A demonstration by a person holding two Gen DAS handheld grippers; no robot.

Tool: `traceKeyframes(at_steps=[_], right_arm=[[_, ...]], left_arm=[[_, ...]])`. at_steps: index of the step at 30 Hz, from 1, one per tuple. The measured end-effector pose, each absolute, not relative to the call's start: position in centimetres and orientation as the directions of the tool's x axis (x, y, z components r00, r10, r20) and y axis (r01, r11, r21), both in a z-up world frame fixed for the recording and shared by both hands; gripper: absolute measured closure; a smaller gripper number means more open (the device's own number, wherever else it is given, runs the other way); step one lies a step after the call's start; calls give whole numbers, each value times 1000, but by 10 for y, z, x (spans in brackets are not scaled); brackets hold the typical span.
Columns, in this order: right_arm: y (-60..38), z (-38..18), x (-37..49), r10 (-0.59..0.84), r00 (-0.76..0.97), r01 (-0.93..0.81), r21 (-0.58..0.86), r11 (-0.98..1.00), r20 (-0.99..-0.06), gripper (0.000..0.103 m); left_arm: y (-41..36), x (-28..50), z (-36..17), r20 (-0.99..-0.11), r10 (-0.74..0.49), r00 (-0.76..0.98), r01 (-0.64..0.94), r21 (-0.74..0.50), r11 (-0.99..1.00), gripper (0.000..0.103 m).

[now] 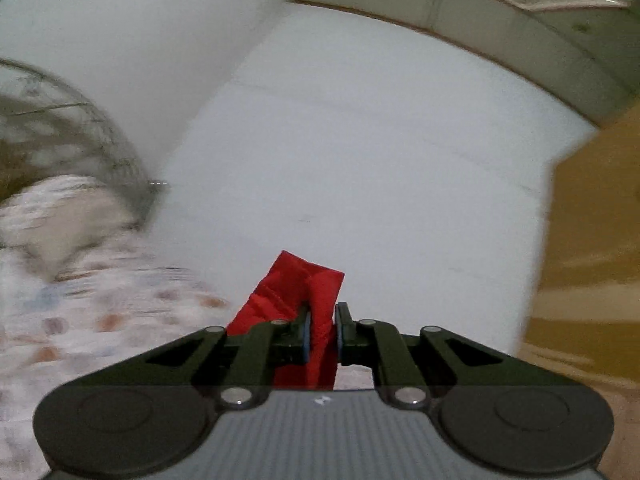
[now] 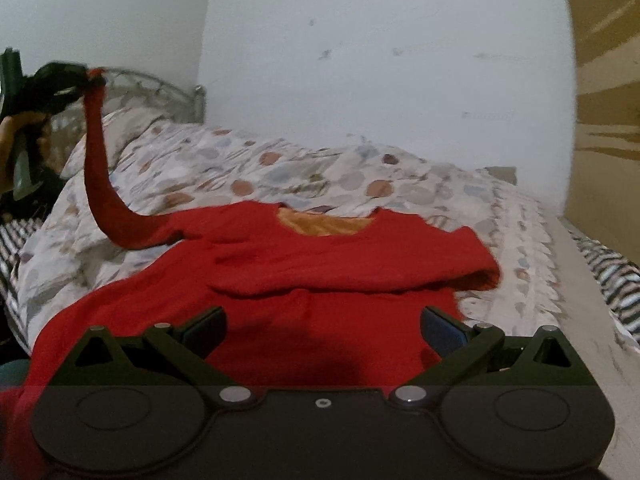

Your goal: Fold small clothes

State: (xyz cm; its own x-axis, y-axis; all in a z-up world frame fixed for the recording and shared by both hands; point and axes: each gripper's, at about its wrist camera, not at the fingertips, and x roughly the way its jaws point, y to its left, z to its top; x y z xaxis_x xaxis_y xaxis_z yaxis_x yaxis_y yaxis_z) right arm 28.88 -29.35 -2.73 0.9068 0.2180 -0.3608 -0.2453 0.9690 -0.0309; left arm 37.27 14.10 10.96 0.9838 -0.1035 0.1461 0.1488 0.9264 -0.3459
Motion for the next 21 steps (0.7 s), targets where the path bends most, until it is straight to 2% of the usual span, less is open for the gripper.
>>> traceKeyframes(at_steps=[4, 10, 16, 21], right_arm=[[-315, -27, 280, 171, 919, -186, -8, 982, -355, 1], [-348, -30, 264, 69, 930, -81, -20, 996, -362, 1], [-378, -41, 251, -36, 922, 28, -26, 999, -385, 1], [-392, -46, 249, -77, 914, 79, -12, 997, -398, 1]], left_arm=[[60, 385, 116, 134, -313, 940, 338, -253, 907, 92], [-43, 389, 83, -1, -542, 840, 534, -169, 828, 92], [-94, 379, 16, -181, -651, 737, 626, -182, 759, 92], [-101, 376, -18, -304, -681, 666, 656, -194, 729, 88]])
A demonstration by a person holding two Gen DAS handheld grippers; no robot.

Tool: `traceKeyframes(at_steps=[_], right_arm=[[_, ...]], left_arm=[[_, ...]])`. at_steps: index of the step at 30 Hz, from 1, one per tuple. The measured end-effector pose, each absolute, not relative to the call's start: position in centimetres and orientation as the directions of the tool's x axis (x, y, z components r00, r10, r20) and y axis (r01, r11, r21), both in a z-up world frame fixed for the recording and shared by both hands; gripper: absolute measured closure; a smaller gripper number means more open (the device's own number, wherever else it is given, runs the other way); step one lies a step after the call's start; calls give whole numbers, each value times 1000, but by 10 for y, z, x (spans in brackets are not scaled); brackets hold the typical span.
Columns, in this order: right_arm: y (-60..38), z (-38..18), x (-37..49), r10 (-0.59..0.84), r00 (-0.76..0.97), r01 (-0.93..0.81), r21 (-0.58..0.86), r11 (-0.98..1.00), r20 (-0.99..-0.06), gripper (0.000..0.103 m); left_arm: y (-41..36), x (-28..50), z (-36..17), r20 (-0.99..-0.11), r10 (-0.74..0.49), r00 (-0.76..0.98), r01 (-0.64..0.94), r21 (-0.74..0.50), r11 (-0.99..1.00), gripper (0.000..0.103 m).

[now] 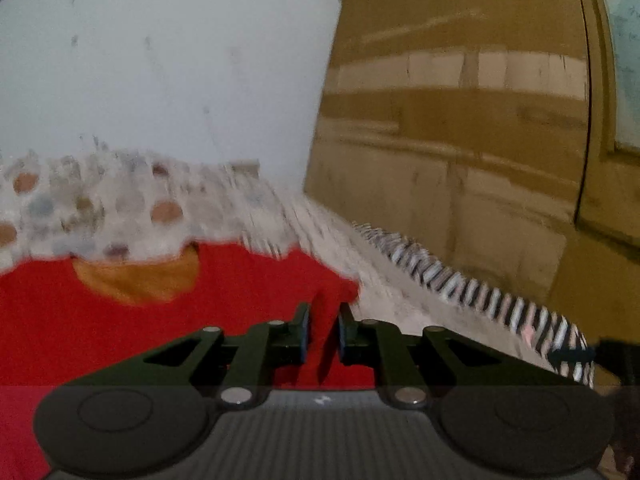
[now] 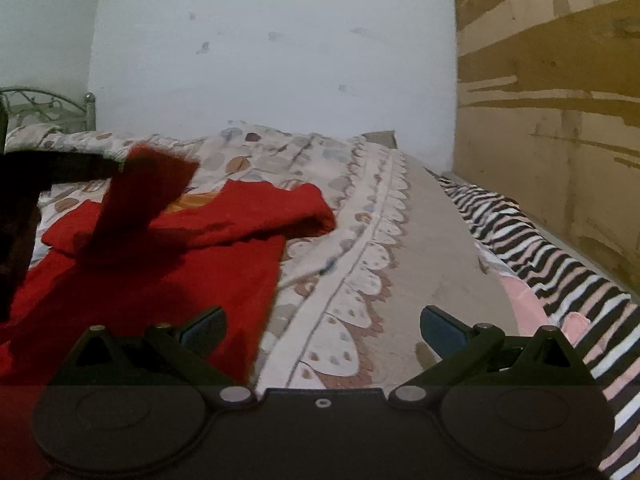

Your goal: Fold small clothes

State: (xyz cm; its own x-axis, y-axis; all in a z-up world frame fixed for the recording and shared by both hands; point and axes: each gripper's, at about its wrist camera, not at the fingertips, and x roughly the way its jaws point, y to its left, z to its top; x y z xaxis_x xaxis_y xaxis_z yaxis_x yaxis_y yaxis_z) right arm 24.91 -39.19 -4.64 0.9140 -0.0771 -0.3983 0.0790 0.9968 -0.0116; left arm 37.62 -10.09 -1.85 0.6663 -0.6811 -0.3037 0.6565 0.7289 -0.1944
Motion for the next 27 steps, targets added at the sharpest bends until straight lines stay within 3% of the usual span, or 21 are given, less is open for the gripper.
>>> traceKeyframes(at_steps=[1, 3, 5, 8, 13, 21, 23, 27], right_arm=[[-392, -47, 249, -80, 914, 82, -11, 997, -399, 1], [-392, -48, 250, -84, 914, 87, -10, 996, -398, 1], [-391, -48, 254, -77, 915, 82, -6, 997, -397, 1], [-385, -47, 257, -67, 916, 69, -10, 998, -395, 1], [-373, -46, 266, -36, 916, 33, -13, 999, -400, 1], [-344, -35, 312, 47, 901, -68, -34, 997, -430, 0], [-334, -32, 328, 70, 894, -92, -28, 995, -442, 1], [-320, -27, 359, 147, 887, -139, 49, 989, -438, 0]], left_arm=[[-100, 374, -24, -322, -683, 656, 657, -202, 726, 87], [-96, 373, -29, -342, -685, 643, 658, -211, 723, 75], [-93, 370, -26, -357, -680, 640, 652, -217, 727, 35], [-82, 362, -21, -346, -663, 664, 626, -229, 746, 17], [-43, 347, -11, -400, -535, 744, 503, -193, 843, 3], [30, 365, -35, -517, -69, 853, 166, 144, 976, 1], [41, 379, -42, -535, -9, 845, 115, 166, 979, 1], [56, 408, -50, -540, -2, 842, 78, 118, 990, 1]])
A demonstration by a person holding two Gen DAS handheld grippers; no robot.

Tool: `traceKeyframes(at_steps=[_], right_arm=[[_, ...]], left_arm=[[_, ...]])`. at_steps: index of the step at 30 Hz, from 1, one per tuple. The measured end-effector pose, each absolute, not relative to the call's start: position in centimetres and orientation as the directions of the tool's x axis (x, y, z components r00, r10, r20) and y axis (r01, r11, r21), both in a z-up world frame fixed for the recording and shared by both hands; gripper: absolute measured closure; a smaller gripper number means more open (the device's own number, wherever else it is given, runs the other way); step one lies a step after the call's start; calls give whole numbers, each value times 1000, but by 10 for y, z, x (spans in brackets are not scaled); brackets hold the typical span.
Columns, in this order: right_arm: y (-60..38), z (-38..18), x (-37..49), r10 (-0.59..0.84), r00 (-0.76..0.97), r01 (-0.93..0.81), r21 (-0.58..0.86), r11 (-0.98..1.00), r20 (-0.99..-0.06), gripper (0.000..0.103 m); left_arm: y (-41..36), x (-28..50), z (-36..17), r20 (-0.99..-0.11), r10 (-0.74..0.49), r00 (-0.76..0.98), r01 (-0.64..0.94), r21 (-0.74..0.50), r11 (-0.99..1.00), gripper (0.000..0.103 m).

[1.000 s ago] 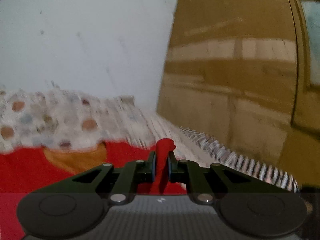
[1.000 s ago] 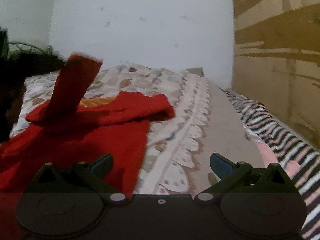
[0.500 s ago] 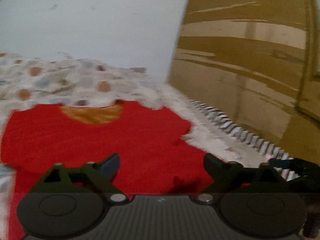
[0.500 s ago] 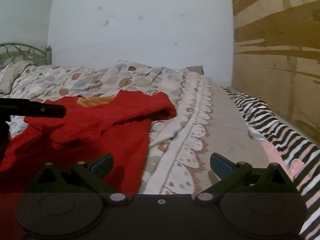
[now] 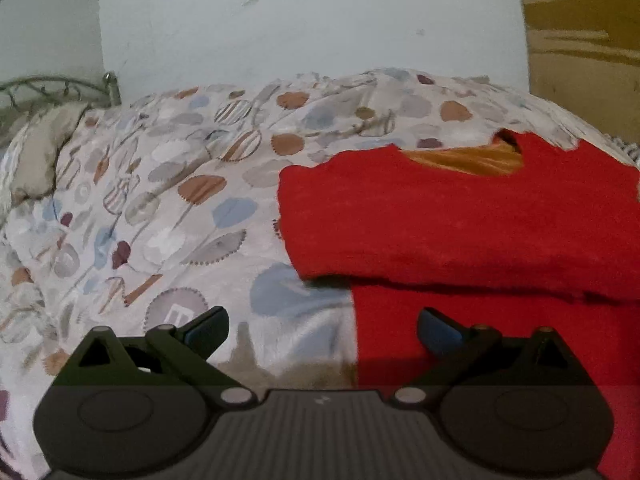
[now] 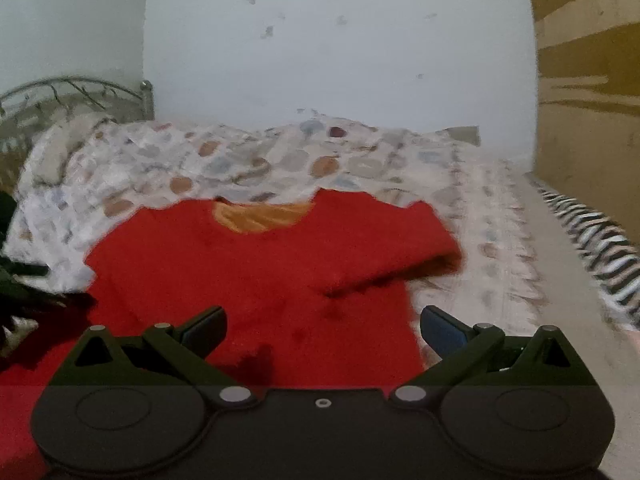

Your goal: Fold small clothes

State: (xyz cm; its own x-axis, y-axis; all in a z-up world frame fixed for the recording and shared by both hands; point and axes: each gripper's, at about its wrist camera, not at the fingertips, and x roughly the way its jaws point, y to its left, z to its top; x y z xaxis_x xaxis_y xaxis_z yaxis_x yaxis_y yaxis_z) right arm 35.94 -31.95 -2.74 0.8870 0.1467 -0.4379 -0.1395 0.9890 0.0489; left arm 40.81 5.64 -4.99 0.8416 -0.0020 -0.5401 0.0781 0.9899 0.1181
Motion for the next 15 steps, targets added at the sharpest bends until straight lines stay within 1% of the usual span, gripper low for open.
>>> traceKeyframes(at_steps=[3, 6, 9, 11, 13, 15], right_arm=[[-305, -29, 387, 146, 880, -145, 37, 989, -452, 0], [-295, -39, 414, 138, 856, -146, 24, 989, -498, 1], [-290, -54, 430, 106, 824, -134, -9, 991, -557, 1], [-289, -63, 434, 108, 806, -141, -11, 990, -582, 1], [-291, -62, 432, 114, 809, -141, -1, 990, -577, 0], [-292, -64, 432, 122, 806, -143, 10, 990, -579, 0]], left_arm=[[58, 431, -57, -527, 21, 850, 49, 119, 992, 0], [58, 450, -59, -513, 17, 858, 40, 100, 994, 0], [60, 459, -54, -467, 34, 883, 13, 97, 995, 0], [65, 458, -49, -415, 90, 905, -57, 91, 994, 0], [74, 456, -44, -382, 120, 916, -108, 53, 993, 0], [87, 455, -45, -377, 156, 913, -164, 11, 986, 0]])
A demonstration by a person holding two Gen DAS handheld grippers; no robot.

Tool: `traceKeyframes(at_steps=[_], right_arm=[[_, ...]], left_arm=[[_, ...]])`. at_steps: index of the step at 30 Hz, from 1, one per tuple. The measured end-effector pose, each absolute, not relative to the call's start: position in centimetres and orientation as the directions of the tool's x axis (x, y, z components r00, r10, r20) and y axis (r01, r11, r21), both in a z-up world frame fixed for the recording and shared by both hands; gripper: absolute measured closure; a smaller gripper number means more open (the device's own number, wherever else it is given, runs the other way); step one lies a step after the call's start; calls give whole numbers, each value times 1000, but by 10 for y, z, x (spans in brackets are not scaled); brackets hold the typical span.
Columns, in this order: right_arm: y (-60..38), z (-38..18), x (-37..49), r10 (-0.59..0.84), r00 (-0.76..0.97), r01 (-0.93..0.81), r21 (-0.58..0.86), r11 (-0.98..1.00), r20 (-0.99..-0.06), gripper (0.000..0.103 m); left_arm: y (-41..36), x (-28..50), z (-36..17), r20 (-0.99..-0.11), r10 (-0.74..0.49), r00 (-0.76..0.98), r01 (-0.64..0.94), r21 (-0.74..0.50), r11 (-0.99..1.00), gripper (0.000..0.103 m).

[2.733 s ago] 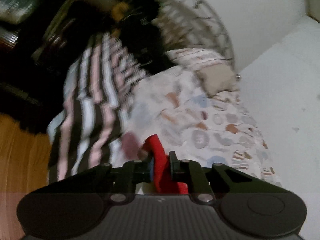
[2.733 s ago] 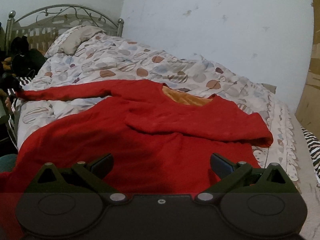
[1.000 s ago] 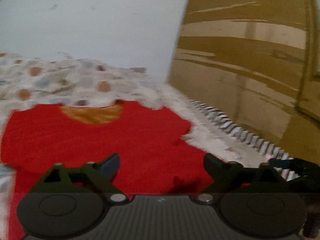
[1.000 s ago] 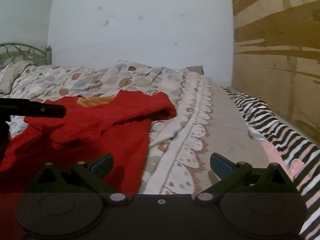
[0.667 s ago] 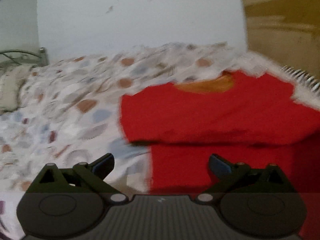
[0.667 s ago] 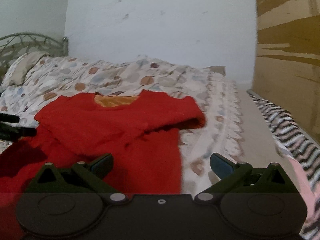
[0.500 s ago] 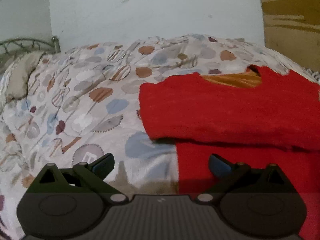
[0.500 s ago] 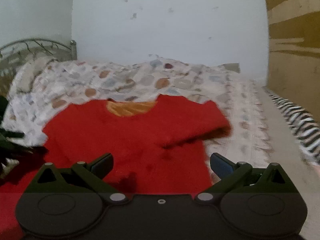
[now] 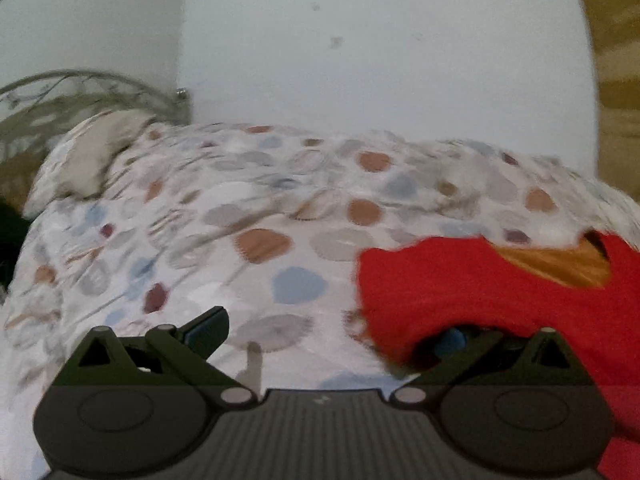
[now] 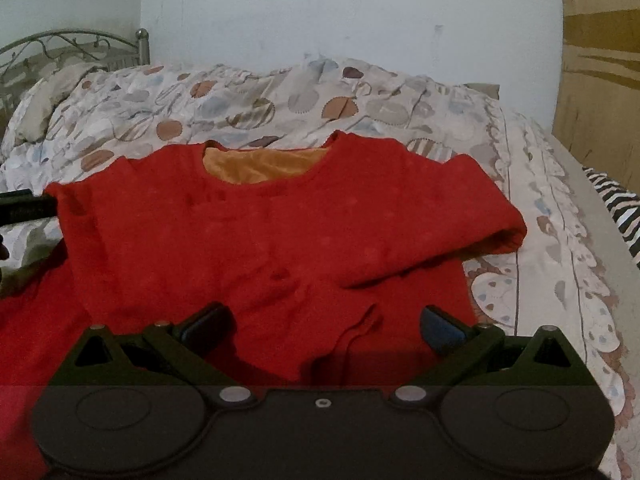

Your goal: Fold small clothes

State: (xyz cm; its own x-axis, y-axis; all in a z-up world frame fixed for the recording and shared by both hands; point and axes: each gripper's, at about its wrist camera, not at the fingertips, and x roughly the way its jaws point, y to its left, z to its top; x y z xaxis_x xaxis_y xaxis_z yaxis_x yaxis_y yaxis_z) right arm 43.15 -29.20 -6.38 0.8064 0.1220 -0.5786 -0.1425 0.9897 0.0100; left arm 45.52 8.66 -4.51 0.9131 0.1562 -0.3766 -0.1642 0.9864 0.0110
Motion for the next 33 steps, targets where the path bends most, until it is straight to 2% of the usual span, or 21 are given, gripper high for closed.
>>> traceKeyframes(at_steps=[4, 9, 14, 19, 23, 28, 31, 33], right_arm=[[-293, -65, 432, 131, 799, -148, 19, 989, -586, 0], [-292, -65, 432, 137, 796, -153, 22, 988, -590, 0], [-292, -65, 432, 136, 796, -153, 22, 988, -590, 0], [-295, -63, 426, 149, 812, -155, 37, 987, -564, 0], [-304, -52, 401, 171, 844, -164, 60, 985, -508, 0], [-321, -53, 356, 63, 860, -104, -53, 993, -507, 0], [-337, -61, 328, -60, 857, -29, -164, 986, -512, 0], [-356, -64, 308, -62, 865, -12, -145, 989, -498, 0]], left_arm=[[109, 463, -54, -455, 151, 878, -198, -57, 979, 0], [112, 460, -58, -470, 151, 869, -198, -51, 979, 0], [114, 457, -57, -517, 98, 850, -145, -52, 988, 1], [122, 425, -52, -529, 95, 843, -141, -46, 989, 1], [131, 378, -43, -516, -18, 857, -69, -149, 986, 0], [117, 332, -39, -508, -148, 848, 65, -177, 982, 0], [103, 320, -46, -543, -164, 824, 108, -134, 985, 0], [94, 315, -54, -584, -121, 802, 95, -75, 993, 0]])
